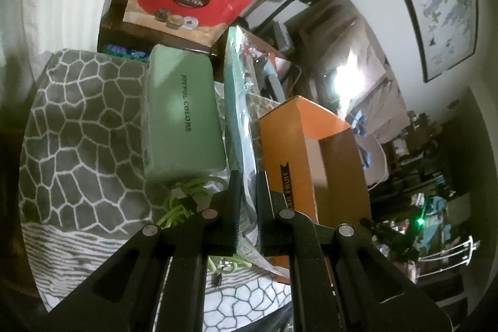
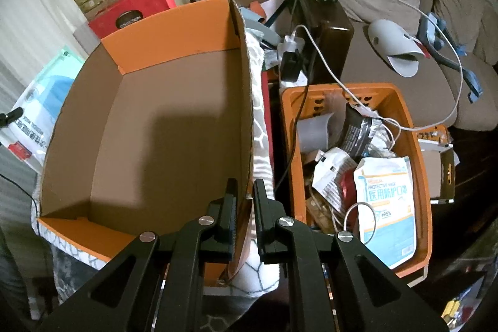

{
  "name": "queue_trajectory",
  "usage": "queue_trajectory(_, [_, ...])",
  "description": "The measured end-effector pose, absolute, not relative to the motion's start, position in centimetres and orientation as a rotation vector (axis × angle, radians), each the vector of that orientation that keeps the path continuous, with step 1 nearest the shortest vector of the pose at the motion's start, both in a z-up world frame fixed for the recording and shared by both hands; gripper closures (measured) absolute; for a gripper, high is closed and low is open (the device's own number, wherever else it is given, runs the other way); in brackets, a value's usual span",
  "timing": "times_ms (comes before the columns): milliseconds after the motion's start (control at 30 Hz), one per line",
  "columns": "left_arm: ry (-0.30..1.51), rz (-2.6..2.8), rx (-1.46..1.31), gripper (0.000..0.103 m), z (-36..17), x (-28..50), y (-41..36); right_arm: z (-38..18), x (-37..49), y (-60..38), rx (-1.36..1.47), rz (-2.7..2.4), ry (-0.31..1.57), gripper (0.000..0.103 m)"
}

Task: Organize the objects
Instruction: 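Carry the mask bag with the left gripper and lower it into the cardboard box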

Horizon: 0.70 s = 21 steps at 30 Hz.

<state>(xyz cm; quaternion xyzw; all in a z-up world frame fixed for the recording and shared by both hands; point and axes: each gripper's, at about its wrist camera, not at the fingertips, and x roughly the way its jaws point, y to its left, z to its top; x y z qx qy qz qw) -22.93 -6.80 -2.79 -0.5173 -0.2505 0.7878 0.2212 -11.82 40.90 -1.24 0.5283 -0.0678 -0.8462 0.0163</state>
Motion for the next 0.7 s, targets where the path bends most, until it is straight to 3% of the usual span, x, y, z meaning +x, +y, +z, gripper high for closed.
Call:
queue_trajectory(400, [-0.78, 2.2, -1.246, 0.095, 3.1, -21.8, -5.6, -1.1, -11.9, 40.9, 1.641, -2.636, -0.228, 0.094])
queue_trajectory(700, [-0.801, 2.137, -1.147, 0.095, 5.6, -20.5, -0.3, -1.1, -11.9, 40.9, 1.637, -2.637, -0.235, 0.094])
